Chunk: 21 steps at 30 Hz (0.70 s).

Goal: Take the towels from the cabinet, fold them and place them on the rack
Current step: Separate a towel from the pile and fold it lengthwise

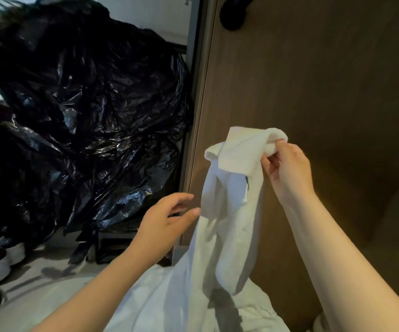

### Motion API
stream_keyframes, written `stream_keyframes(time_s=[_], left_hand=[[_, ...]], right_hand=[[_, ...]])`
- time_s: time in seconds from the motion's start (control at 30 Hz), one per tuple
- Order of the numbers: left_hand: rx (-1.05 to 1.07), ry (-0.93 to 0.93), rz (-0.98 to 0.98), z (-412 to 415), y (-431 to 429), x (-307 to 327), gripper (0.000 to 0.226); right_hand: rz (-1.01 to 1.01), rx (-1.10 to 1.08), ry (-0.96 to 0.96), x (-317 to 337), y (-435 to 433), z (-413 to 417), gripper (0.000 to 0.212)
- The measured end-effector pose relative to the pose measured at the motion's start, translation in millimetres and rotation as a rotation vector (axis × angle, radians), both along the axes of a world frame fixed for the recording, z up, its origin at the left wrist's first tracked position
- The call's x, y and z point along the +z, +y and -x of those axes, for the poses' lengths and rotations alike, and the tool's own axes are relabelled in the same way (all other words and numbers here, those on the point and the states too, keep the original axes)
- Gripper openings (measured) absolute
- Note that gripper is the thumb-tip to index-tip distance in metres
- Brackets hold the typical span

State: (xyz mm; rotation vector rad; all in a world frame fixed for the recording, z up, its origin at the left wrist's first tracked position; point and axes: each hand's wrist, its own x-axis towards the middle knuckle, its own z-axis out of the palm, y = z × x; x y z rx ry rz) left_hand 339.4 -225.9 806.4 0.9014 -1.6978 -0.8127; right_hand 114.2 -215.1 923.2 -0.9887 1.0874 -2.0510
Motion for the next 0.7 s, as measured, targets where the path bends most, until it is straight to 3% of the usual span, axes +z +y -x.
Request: stream_keyframes(time_s=[0.3, 0.43, 0.6, 0.7], left_hand=[[-0.009, 0.095, 0.09, 6, 12, 36, 0.033], [-0.007, 0.161, 0.096, 12, 14, 48, 0.028], [0.009, 0.147, 0.07, 7, 19, 25, 0.022], [0.06, 0.171, -0.042, -1, 18, 0, 0.018]], right_hand=[[0.074, 0.094, 0.033, 30, 7, -11, 0.01], [0.068, 0.062, 0.16, 25, 16, -11, 0.016], [-0.177, -0.009, 0.382, -28, 21, -4, 0.027], [-0.346, -0.018, 0.489, -76, 23, 1, 0.03]])
